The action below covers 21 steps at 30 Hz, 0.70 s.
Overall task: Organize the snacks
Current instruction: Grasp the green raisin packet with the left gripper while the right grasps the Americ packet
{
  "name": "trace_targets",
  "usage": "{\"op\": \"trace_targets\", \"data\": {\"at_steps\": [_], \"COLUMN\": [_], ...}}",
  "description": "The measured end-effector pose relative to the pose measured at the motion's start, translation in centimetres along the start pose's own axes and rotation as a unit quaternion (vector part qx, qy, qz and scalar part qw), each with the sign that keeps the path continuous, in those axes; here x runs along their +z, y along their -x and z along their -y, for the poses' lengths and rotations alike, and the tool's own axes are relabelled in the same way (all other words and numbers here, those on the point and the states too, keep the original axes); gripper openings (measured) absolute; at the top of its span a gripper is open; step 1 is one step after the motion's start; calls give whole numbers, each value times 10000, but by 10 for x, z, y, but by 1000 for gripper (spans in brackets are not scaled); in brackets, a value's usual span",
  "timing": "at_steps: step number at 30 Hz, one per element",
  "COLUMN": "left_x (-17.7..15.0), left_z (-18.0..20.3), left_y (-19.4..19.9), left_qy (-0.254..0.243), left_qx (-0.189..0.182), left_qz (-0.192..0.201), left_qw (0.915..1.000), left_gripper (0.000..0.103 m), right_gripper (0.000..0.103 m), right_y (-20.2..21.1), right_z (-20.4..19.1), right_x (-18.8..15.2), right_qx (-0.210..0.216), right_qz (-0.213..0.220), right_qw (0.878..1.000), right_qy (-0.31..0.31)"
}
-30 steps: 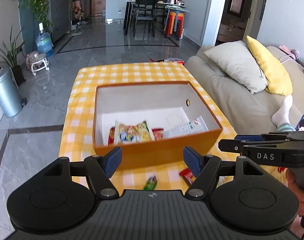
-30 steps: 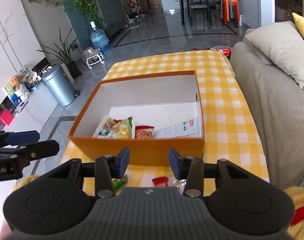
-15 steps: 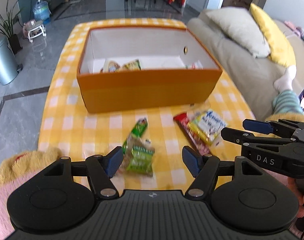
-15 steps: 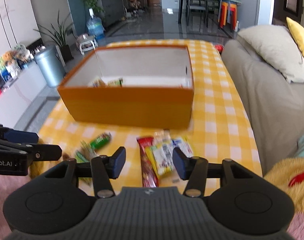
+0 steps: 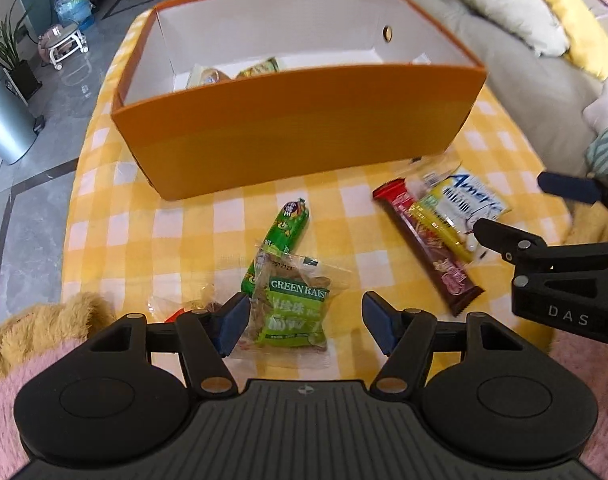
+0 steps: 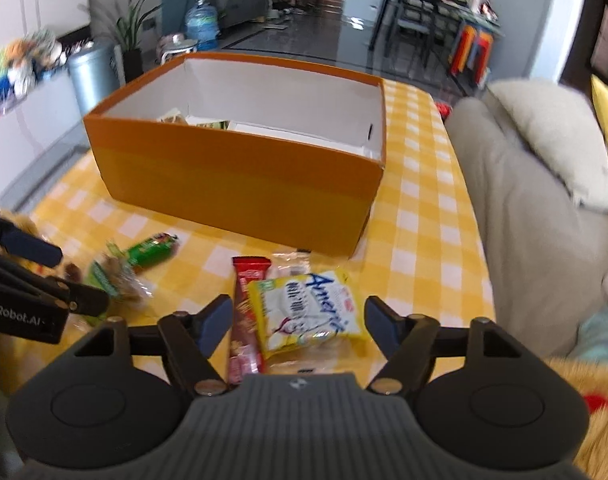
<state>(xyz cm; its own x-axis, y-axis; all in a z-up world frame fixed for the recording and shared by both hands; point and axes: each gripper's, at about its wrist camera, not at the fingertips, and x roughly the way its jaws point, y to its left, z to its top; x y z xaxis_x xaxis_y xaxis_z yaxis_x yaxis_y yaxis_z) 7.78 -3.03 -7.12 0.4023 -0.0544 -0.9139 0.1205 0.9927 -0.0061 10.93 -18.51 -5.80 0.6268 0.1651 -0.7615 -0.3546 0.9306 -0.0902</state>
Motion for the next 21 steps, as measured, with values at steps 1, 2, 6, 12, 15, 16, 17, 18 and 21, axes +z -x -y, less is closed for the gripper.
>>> {"op": "trace_targets", "data": {"at_steps": [1,2,6,12,15,16,17,18,21], "left_x": [1,1,2,5,5,5,5,5,5], "left_z": [1,1,3,6,6,5,5,5,2], "left_y": [-4,-7,-18,-30,-34,-35,-36,-37,-38], "left_qy": [-9,-22,-124,-178,-205,-217,-231,-229,-167], "left_qx": [29,54,239,276,343,375,420,410,363], "left_qz": [-62,-97,-215,-383,-421,-428,-433,-442,-458], "left_qw": [10000,9999,9994,9987,9983,9981,9979,9979,9982], "left_gripper": [76,76,76,68,61,56,55,50,47], "right_gripper": [78,80,84,84,76,74,72,72,71], "right_y": [-6,-10,-31,-55,-62,-63,-65,-65,-67], "right_z": [0,2,13,18,20,20,21,21,22], "right_x": [0,0,2,2,0,0,0,-1,-1], "right_qx": [-4,11,128,227,298,323,340,327,351], "right_qz": [-29,-63,-184,-362,-500,-535,-574,-580,-614], "right_qw": [10000,9999,9996,9989,9980,9977,9974,9974,9970], "right_qy": [71,81,-148,-214,-240,-265,-286,-292,-326]}}
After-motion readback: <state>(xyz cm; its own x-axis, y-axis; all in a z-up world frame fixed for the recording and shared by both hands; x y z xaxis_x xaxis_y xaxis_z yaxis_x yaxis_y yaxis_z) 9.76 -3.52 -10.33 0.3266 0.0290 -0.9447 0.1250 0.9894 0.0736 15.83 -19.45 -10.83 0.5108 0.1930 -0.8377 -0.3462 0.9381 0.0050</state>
